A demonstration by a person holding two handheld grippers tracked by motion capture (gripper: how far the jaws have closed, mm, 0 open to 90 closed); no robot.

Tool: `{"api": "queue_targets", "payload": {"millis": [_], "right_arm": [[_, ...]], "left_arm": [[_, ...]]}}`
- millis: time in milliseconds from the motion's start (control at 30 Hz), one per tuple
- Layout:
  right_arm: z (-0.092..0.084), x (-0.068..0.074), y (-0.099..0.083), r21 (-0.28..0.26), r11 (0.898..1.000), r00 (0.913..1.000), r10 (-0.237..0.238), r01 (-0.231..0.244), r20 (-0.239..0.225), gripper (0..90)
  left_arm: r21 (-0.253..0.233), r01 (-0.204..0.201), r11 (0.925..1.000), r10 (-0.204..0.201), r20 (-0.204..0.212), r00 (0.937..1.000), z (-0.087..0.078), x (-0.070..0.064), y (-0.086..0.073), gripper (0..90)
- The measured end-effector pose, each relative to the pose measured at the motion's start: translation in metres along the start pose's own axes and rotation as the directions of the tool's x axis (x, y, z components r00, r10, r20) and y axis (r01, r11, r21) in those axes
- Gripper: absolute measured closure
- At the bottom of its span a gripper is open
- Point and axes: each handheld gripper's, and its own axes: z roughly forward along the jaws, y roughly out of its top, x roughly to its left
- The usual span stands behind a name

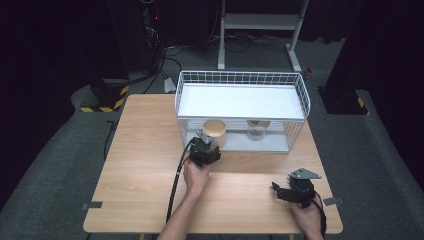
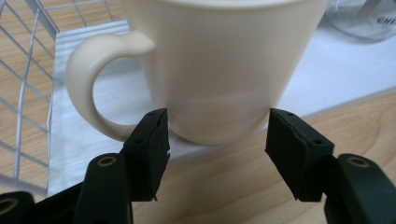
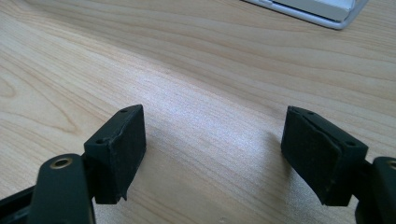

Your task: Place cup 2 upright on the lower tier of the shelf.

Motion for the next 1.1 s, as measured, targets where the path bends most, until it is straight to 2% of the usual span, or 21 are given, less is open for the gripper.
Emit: {"api": "queue_targets", "payload": {"millis": [300, 467, 567, 667, 800, 933, 1100], "right_arm": [[0.0, 0.0, 0.0, -0.001, 1.0, 1.0, 0.004, -0.004, 0.0, 22.4], [0.0, 0.0, 0.0, 0.0, 1.0, 1.0, 0.004, -0.004, 0.0, 22.4], [0.0, 0.0, 0.0, -0.001, 1.0, 1.0, 0.004, -0.004, 0.0, 22.4], [0.0, 0.0, 0.0, -0.001, 1.0, 1.0, 0.004, -0.004, 0.0, 22.4], [0.0, 0.0, 0.0, -0.001, 1.0, 1.0, 0.004, -0.004, 0.0, 22.4], [0.0, 0.0, 0.0, -0.001, 1.0, 1.0, 0.004, -0.004, 0.0, 22.4], [0.0, 0.0, 0.0, -0.001, 1.0, 1.0, 0.004, -0.004, 0.0, 22.4]], "left_arm": [[0.014, 0.016, 0.9998, -0.016, 0.008, 0.9998, 0.01, 0.006, -0.001, 42.1], [0.04, -0.015, 0.9991, 0.015, -0.003, 0.9999, 0.014, 0.006, 0.003, 42.2], [0.035, -0.016, 0.9993, 0.016, -0.009, 0.9998, 0.016, 0.006, 0.007, 42.4], [0.031, 0.006, 0.9995, -0.006, 0.001, 1.0, 0.018, 0.008, 0.007, 44.7], [0.036, -0.013, 0.9993, 0.013, -0.002, 0.9999, 0.022, 0.009, 0.006, 44.8], [0.027, 0.006, 0.9996, -0.006, 0.007, 1.0, 0.024, 0.011, 0.006, 44.9], [0.051, -0.016, 0.9986, 0.016, -0.003, 0.9999, 0.029, 0.011, 0.009, 45.3]]}}
